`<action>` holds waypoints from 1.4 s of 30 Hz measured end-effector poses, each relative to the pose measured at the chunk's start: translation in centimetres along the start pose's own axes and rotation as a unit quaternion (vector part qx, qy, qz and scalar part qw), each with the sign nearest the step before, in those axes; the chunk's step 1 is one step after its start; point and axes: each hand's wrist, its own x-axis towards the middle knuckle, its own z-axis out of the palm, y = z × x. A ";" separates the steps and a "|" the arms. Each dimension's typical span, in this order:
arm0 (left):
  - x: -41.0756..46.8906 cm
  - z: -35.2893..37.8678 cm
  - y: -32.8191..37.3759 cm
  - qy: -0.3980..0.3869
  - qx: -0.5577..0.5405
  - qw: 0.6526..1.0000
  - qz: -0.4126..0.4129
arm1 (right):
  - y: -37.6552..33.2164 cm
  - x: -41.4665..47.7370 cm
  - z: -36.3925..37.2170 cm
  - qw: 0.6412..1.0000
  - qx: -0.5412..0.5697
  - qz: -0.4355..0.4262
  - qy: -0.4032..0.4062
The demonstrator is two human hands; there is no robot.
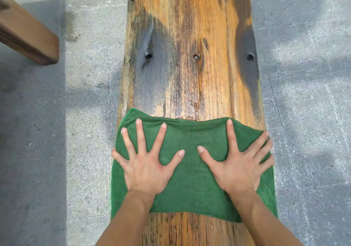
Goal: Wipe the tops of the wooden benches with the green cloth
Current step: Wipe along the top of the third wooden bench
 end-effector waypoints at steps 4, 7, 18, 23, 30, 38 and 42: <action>1.8 -0.4 0.2 0.005 -0.006 1.000 0.001 | -1.0 1.9 -0.2 1.000 0.008 -0.007 0.012; 2.8 -0.6 0.4 0.005 -0.003 1.000 0.001 | -1.5 2.8 -0.4 1.000 0.006 -0.005 0.016; 6.3 -1.6 0.7 0.012 -0.003 1.000 0.011 | -3.3 5.5 -1.3 1.000 0.000 0.005 0.012; 7.7 -1.9 0.8 0.014 0.003 1.000 0.011 | -3.8 6.7 -1.7 1.000 0.005 0.018 0.011; 9.5 -2.4 1.1 0.012 0.013 1.000 0.015 | -4.6 7.9 -2.3 0.999 -0.003 0.031 0.005; 12.1 -2.8 1.2 0.019 0.015 0.999 0.029 | -5.4 9.6 -2.9 0.999 -0.009 0.038 0.001; 13.6 -3.5 1.7 0.014 0.018 0.999 0.028 | -6.1 11.3 -3.2 0.999 -0.001 0.032 0.021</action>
